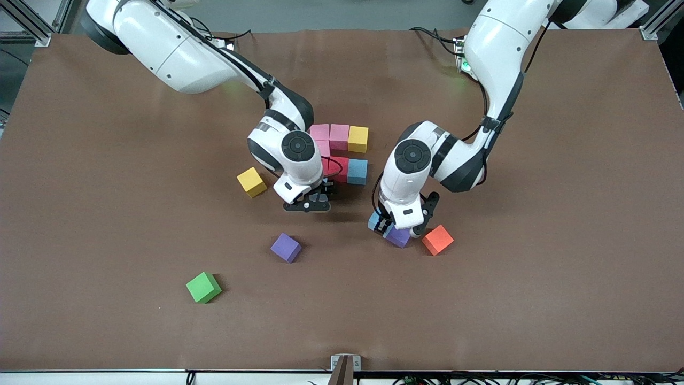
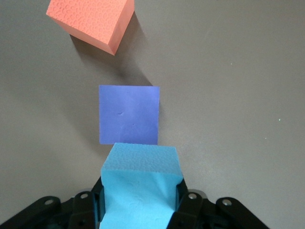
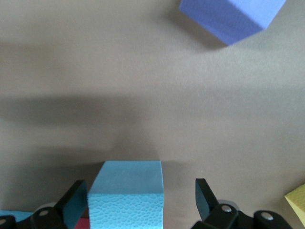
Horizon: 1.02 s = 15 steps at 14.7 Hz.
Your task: Arrange 11 blocks into digit 3
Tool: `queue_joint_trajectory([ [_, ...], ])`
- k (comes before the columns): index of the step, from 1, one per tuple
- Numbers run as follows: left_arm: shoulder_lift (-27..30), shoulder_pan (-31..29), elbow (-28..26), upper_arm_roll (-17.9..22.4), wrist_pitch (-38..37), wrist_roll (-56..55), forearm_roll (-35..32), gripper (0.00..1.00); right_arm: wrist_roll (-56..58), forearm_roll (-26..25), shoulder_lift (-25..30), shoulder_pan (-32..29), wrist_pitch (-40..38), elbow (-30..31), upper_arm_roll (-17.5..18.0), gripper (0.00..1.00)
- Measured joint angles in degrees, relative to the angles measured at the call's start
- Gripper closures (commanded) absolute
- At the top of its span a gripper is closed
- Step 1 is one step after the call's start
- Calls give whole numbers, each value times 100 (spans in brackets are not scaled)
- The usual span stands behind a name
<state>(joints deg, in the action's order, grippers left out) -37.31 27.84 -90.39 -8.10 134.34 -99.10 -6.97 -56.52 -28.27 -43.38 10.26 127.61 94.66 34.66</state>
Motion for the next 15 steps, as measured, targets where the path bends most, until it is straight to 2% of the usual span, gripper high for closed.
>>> queue_joint_trajectory([
  [4,-2,0,-2,0,0,-1,0,71,99,0,31,-881,-283,-81,744,0],
  [9,-3,0,-4,1,-1,-162,0,70,279,-1,318,-2391,-1622,-120,1884,0],
  [11,-2,1,-3,0,0,-373,0,71,305,-2,607,-2810,-2091,-128,2053,0],
  [15,-2,6,4,-3,0,-937,0,71,313,-8,1053,-3152,-3179,-371,2061,0],
])
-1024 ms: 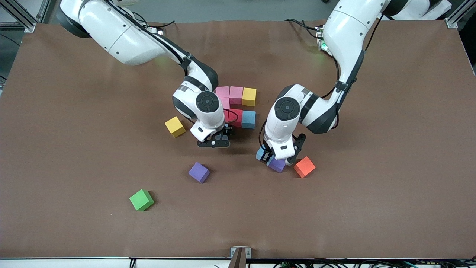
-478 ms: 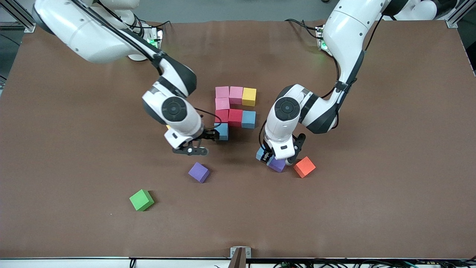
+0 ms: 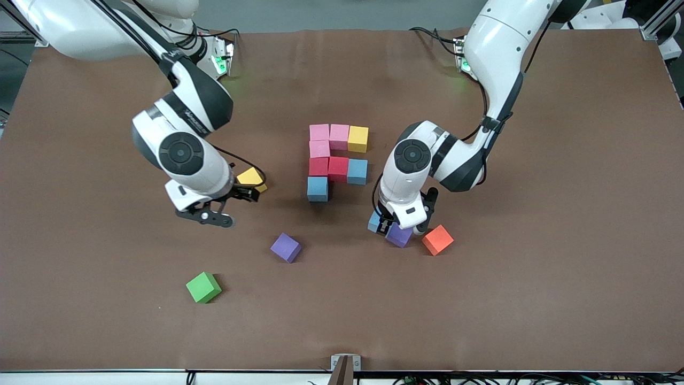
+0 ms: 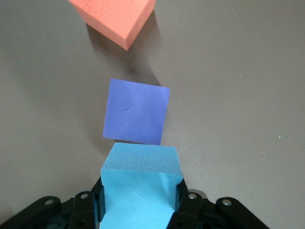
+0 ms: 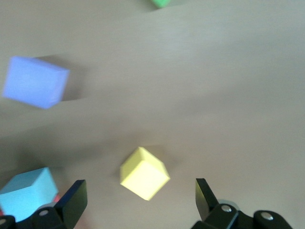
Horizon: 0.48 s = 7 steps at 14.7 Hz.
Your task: Arrange 11 blocks into digit 3
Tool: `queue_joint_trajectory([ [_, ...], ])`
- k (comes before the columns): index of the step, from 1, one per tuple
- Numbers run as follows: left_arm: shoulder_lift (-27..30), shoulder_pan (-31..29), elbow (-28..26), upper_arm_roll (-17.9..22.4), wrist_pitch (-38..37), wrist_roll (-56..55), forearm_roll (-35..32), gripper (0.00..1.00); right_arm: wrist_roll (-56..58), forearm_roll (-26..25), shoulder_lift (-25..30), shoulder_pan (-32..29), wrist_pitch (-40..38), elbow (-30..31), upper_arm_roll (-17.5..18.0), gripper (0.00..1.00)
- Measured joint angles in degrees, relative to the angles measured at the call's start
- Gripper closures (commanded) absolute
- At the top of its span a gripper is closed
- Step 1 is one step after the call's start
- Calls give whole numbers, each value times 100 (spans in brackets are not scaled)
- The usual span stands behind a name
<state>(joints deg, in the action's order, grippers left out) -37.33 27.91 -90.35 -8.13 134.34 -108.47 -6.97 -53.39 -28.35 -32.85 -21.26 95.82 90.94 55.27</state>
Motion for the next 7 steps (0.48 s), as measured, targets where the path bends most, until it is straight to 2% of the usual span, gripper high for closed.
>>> queue_joint_trajectory([
  [2,0,1,0,0,0,-210,0,72,4,0,41,-146,-413,-218,0,0],
  [7,-1,1,-4,-4,0,-424,99,72,5,0,40,-287,-601,-337,0,0],
])
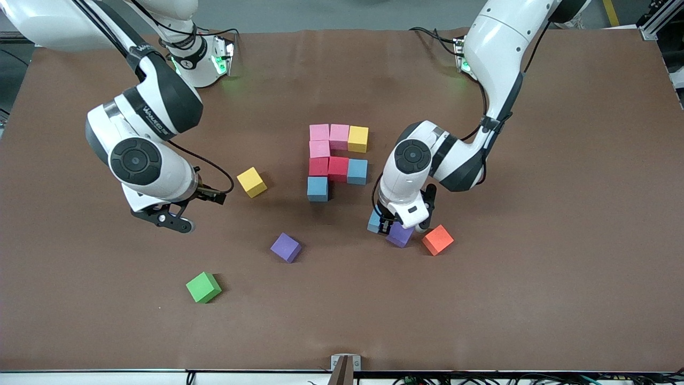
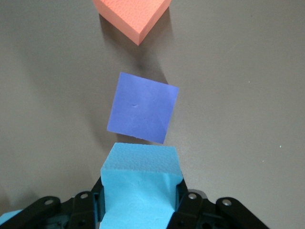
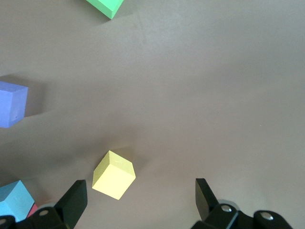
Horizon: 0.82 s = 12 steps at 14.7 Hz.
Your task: Arrange 11 blocks into digit 3
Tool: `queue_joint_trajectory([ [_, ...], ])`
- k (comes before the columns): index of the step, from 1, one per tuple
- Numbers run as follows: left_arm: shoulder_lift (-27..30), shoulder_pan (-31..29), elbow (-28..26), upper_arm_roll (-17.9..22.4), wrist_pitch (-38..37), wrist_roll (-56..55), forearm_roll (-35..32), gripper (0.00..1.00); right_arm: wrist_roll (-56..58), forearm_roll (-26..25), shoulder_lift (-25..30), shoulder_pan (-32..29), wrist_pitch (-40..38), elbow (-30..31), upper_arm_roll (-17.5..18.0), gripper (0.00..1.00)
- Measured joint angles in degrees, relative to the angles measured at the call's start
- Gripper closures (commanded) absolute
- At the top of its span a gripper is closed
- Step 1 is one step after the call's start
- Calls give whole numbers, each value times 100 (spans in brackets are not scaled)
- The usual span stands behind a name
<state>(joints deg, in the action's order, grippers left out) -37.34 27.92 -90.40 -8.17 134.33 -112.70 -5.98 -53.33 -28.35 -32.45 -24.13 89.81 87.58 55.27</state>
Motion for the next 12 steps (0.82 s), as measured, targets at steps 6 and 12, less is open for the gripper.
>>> queue_joint_trajectory([
  [6,0,2,-1,0,0,-539,1,71,462,0,0,-8,246,0,-304,0],
  [12,-5,61,-4,0,-3,-1357,1,71,1127,725,172,837,689,-12,-1928,0],
])
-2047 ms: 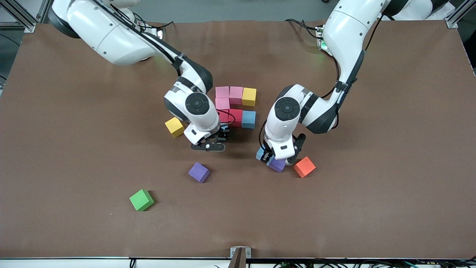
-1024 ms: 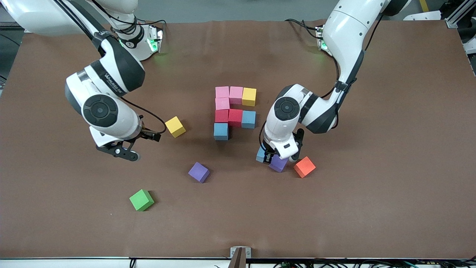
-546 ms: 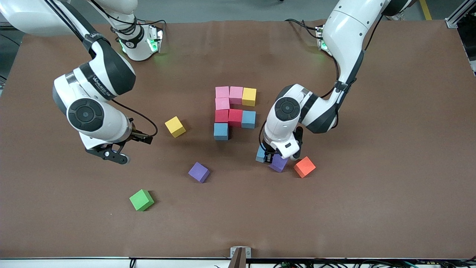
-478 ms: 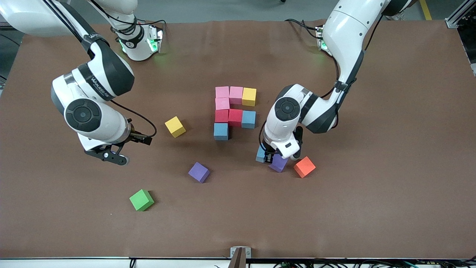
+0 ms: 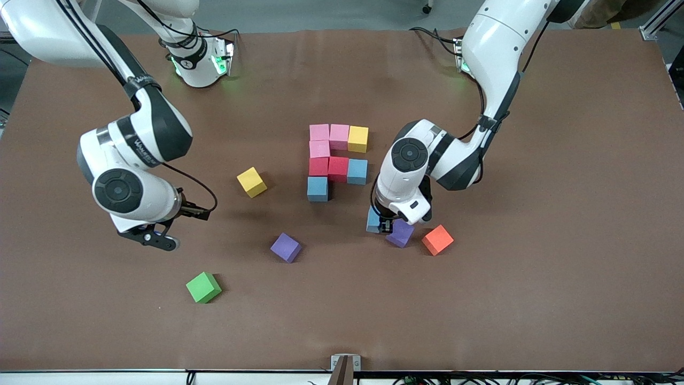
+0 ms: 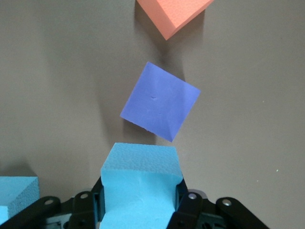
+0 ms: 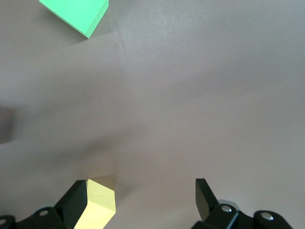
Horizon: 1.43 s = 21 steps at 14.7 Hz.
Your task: Arrange 11 blocks into digit 3
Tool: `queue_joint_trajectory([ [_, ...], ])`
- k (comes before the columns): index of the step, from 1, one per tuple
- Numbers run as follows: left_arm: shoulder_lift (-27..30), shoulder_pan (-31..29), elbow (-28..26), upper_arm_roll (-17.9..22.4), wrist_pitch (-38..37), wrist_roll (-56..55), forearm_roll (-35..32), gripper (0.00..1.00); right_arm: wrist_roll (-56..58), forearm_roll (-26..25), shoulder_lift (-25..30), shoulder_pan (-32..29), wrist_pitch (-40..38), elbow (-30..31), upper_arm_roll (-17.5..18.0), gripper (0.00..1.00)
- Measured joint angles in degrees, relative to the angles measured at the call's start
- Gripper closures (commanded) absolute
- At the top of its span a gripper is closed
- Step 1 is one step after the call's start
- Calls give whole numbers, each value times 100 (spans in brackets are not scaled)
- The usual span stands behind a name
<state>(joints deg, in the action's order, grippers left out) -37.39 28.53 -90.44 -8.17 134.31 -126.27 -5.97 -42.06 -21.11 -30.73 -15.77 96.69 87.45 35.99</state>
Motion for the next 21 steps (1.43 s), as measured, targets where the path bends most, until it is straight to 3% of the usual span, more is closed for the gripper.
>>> queue_joint_trajectory([
  [5,-5,-3,-3,4,-50,-86,0,71,1143,1547,619,1055,234,0,-2440,0],
  [7,-7,4,-4,0,-267,-86,0,72,1353,1815,674,1281,299,0,-3154,0],
  [8,-7,12,-5,-8,-398,-86,0,72,1392,1859,676,1329,346,3,-3340,0],
  [11,-8,65,-5,-28,-546,-87,0,71,1158,1908,846,1404,566,302,-3543,0],
  [17,-8,77,-4,-28,-555,-87,0,71,-732,2212,1807,1994,2132,2407,-3597,0],
  [21,-8,68,-3,-27,-555,-87,0,71,-1339,2339,1951,2641,3177,3399,-3588,0],
])
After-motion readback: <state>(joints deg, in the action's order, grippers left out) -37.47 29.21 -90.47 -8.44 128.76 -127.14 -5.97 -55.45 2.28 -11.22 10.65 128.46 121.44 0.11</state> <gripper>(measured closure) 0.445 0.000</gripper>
